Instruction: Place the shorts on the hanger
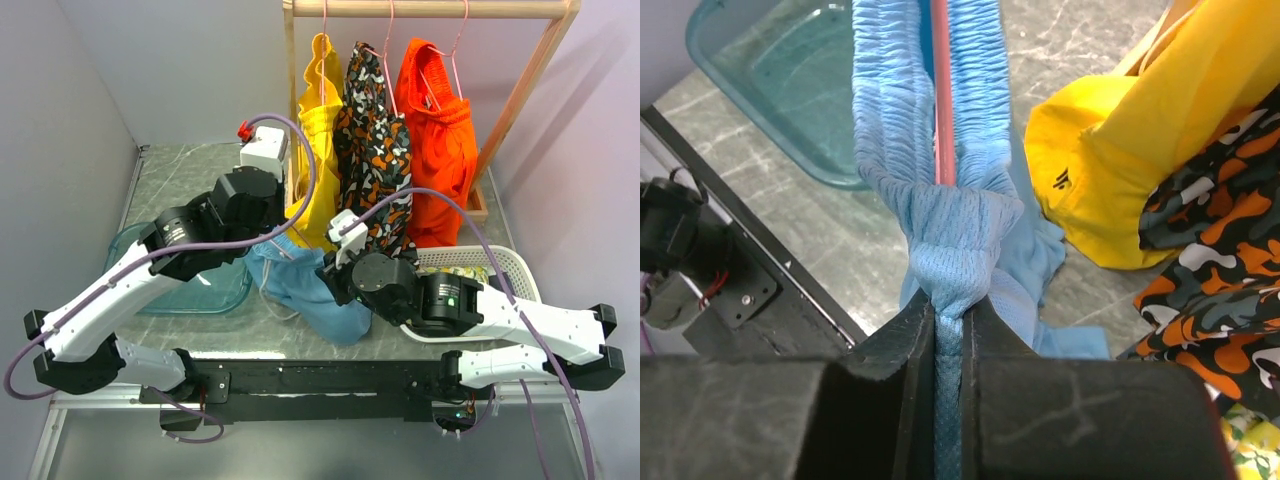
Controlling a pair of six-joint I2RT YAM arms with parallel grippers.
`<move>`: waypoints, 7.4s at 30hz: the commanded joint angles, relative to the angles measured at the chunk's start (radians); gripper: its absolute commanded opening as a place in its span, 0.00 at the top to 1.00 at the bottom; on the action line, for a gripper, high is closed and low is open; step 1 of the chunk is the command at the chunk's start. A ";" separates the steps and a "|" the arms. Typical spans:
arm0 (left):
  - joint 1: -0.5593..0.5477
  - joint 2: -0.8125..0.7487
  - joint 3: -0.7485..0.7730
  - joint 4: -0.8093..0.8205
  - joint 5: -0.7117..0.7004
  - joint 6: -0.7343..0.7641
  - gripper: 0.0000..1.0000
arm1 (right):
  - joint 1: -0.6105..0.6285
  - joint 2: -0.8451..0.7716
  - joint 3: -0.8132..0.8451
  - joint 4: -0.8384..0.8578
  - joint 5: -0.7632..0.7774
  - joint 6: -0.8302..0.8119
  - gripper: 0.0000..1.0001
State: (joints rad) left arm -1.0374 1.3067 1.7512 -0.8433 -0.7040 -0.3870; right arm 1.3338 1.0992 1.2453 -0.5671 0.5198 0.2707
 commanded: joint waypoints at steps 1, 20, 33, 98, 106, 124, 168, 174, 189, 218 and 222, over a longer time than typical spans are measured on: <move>-0.006 -0.073 0.047 0.111 0.077 -0.044 0.83 | -0.004 -0.093 -0.055 0.113 0.072 0.004 1.00; -0.006 -0.253 -0.033 0.219 0.180 0.016 0.01 | 0.002 -0.266 -0.043 0.113 0.101 -0.007 1.00; 0.077 -0.285 -0.262 0.280 -0.048 -0.203 0.05 | 0.002 -0.472 0.138 0.021 0.063 -0.021 1.00; 0.258 -0.172 -0.387 0.403 0.213 -0.236 0.18 | -0.189 -0.828 0.188 0.211 0.250 -0.304 1.00; 0.260 -0.172 -0.395 0.406 0.219 -0.234 0.18 | -0.131 -0.816 0.111 0.179 0.393 -0.334 1.00; 0.263 -0.161 -0.404 0.406 0.228 -0.237 0.18 | 0.226 -0.877 -0.081 -0.011 0.905 -0.121 1.00; 0.264 -0.112 -0.384 0.437 0.282 -0.254 0.20 | 0.167 -0.513 0.033 0.254 1.191 -0.547 1.00; 0.263 -0.100 -0.375 0.435 0.290 -0.251 0.20 | -0.212 -0.420 -0.087 0.566 1.001 -0.823 1.00; 0.264 -0.150 -0.378 0.401 0.317 -0.233 0.19 | -0.801 -0.286 0.252 -0.085 0.151 -0.179 1.00; 0.264 -0.258 -0.430 0.254 0.548 -0.093 0.17 | -1.329 0.189 0.833 -0.323 -0.484 -0.197 1.00; 0.264 -0.239 -0.389 0.245 0.554 -0.088 0.17 | -1.329 0.287 0.934 -0.358 -0.477 -0.208 1.00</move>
State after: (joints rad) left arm -0.7773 1.0603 1.2945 -0.6121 -0.1619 -0.5110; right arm 0.0120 1.3228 2.0666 -0.9997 0.0444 0.0914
